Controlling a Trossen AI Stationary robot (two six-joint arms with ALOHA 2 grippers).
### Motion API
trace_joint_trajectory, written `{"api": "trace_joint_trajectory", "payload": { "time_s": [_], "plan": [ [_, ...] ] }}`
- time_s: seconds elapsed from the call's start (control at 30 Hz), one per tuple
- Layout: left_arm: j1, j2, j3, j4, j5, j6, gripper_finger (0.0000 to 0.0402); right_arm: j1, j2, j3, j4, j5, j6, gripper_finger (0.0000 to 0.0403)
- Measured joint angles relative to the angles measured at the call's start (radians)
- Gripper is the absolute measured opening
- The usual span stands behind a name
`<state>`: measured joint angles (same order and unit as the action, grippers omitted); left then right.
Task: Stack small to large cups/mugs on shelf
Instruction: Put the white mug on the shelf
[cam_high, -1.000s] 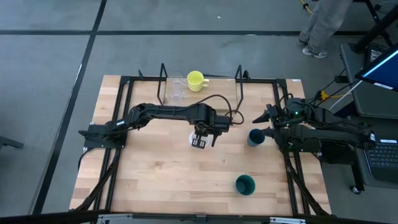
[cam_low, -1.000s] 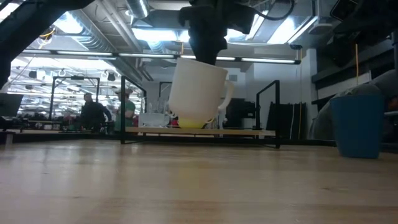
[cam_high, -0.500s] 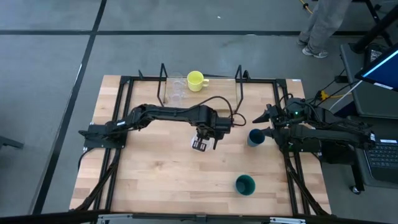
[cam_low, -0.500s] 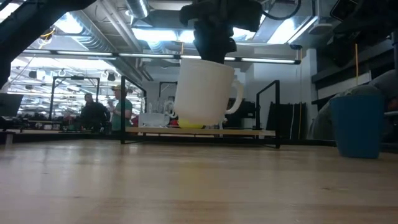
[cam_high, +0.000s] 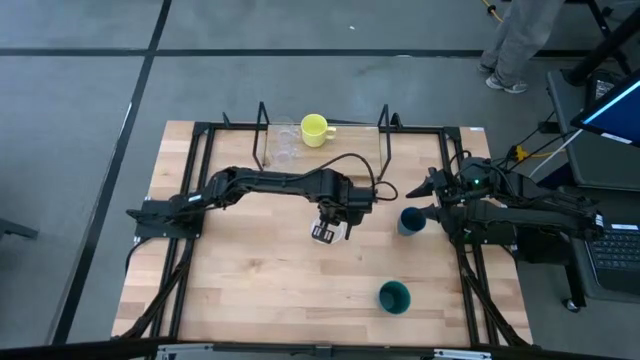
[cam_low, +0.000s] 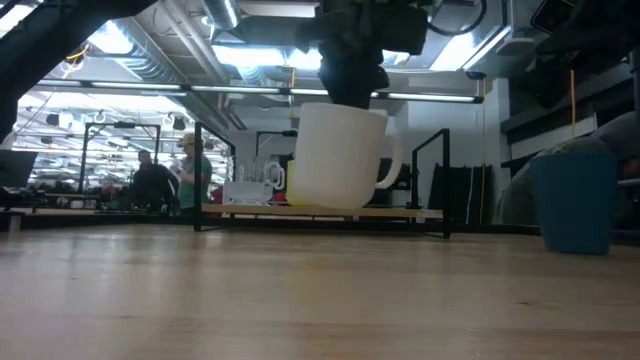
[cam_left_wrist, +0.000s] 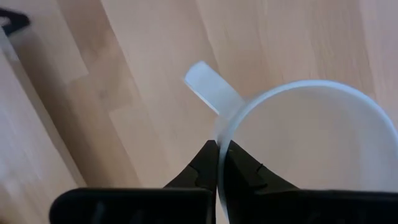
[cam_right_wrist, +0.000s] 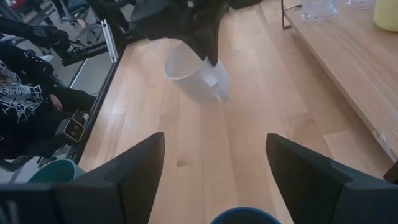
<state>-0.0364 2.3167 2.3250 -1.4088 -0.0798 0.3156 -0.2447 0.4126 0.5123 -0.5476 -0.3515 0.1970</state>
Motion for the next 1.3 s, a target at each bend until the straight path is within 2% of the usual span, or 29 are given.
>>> {"api": "trace_joint_trajectory", "payload": {
  "time_s": [0.17,0.27,0.37,0.63,0.8,1.0,1.3],
  "plan": [
    [-0.001,0.003,-0.071,0.074,0.006,0.038,0.0003,0.0,0.0,0.0,0.0,0.0,0.0,0.0282],
    [-0.002,-0.001,-0.101,0.097,0.056,0.08,0.0003,0.0,0.0,0.0,0.0,0.0,0.002,0.0282],
    [-0.004,0.001,-0.152,0.129,0.063,0.087,0.0002,0.0,0.0,0.0,0.0,0.0,0.003,0.0282],
    [-0.014,0.0,-0.158,0.17,0.05,0.081,0.0012,0.0,0.0,0.0,0.0,0.0,0.003,0.0282],
    [-0.023,0.0,-0.158,0.174,-0.025,0.017,0.0033,0.0,0.0,0.0,0.0,0.0,0.003,0.0282],
    [-0.025,0.0,-0.158,0.171,-0.03,0.011,0.006,0.0,0.0,0.0,0.0,0.0,0.003,0.0282],
    [-0.025,-0.006,-0.143,0.158,-0.059,-0.041,0.013,0.0,0.0,0.0,0.0,0.0,0.003,0.0282]
  ]
}}
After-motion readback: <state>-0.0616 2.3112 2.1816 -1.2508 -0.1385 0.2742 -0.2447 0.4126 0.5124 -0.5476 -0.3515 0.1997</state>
